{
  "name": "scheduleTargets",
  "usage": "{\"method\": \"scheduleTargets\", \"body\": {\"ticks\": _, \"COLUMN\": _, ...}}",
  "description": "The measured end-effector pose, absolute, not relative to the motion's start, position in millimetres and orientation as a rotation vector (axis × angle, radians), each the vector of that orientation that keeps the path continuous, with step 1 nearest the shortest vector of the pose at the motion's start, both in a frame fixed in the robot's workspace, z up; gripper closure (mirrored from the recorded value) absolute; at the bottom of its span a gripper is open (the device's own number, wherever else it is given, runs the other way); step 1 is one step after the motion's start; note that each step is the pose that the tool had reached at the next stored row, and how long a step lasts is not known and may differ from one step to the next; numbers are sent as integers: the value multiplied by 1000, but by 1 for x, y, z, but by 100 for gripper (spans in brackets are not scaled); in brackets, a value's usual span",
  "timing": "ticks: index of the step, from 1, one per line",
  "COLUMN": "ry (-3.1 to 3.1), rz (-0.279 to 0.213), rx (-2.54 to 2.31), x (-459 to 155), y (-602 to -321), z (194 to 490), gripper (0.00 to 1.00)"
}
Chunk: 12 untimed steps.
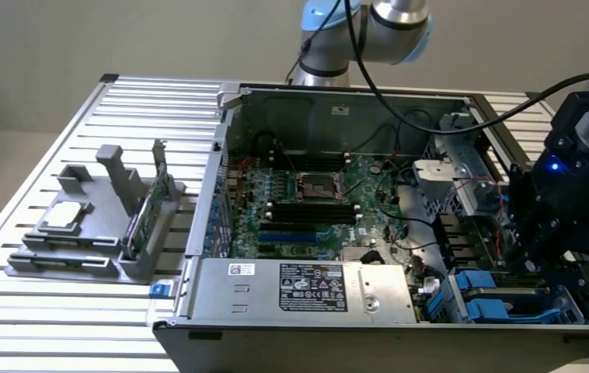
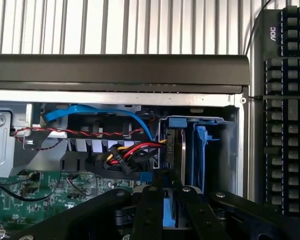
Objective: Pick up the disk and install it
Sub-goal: 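Insert the second disk wire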
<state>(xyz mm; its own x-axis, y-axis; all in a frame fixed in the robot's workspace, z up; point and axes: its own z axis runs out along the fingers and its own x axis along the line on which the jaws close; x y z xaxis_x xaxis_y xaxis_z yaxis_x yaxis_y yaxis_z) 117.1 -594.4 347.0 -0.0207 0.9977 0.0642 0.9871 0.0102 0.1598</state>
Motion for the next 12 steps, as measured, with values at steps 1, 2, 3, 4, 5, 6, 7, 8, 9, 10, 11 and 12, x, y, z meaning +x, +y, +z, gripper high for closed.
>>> {"method": "scheduleTargets", "body": {"ticks": 1, "ry": 2184, "rz": 246, "rx": 2151, "x": 117, "y": -595, "z": 346, "gripper": 83}}
{"method": "scheduleTargets", "body": {"ticks": 2, "ry": 2185, "rz": 247, "rx": 2151, "x": 117, "y": -595, "z": 345, "gripper": 83}}
{"method": "scheduleTargets", "body": {"ticks": 3, "ry": 2185, "rz": 248, "rx": 2151, "x": 117, "y": -595, "z": 345, "gripper": 83}}
{"method": "scheduleTargets", "body": {"ticks": 4, "ry": 2185, "rz": 248, "rx": 2152, "x": 117, "y": -595, "z": 345, "gripper": 83}}
{"method": "scheduleTargets", "body": {"ticks": 5, "ry": 2185, "rz": 248, "rx": 2152, "x": 117, "y": -595, "z": 345, "gripper": 83}}
{"method": "scheduleTargets", "body": {"ticks": 6, "ry": 2185, "rz": 249, "rx": 2152, "x": 117, "y": -595, "z": 345, "gripper": 83}}
{"method": "scheduleTargets", "body": {"ticks": 7, "ry": 2185, "rz": 249, "rx": 2152, "x": 117, "y": -595, "z": 344, "gripper": 83}}
{"method": "scheduleTargets", "body": {"ticks": 8, "ry": 2185, "rz": 250, "rx": 2152, "x": 117, "y": -595, "z": 344, "gripper": 83}}
{"method": "scheduleTargets", "body": {"ticks": 9, "ry": 2185, "rz": 250, "rx": 2152, "x": 117, "y": -596, "z": 344, "gripper": 83}}
{"method": "scheduleTargets", "body": {"ticks": 10, "ry": 2186, "rz": 250, "rx": 2152, "x": 117, "y": -596, "z": 343, "gripper": 83}}
{"method": "scheduleTargets", "body": {"ticks": 11, "ry": 2186, "rz": 250, "rx": 2153, "x": 117, "y": -596, "z": 343, "gripper": 83}}
{"method": "scheduleTargets", "body": {"ticks": 12, "ry": 2186, "rz": 251, "rx": 2153, "x": 117, "y": -596, "z": 343, "gripper": 83}}
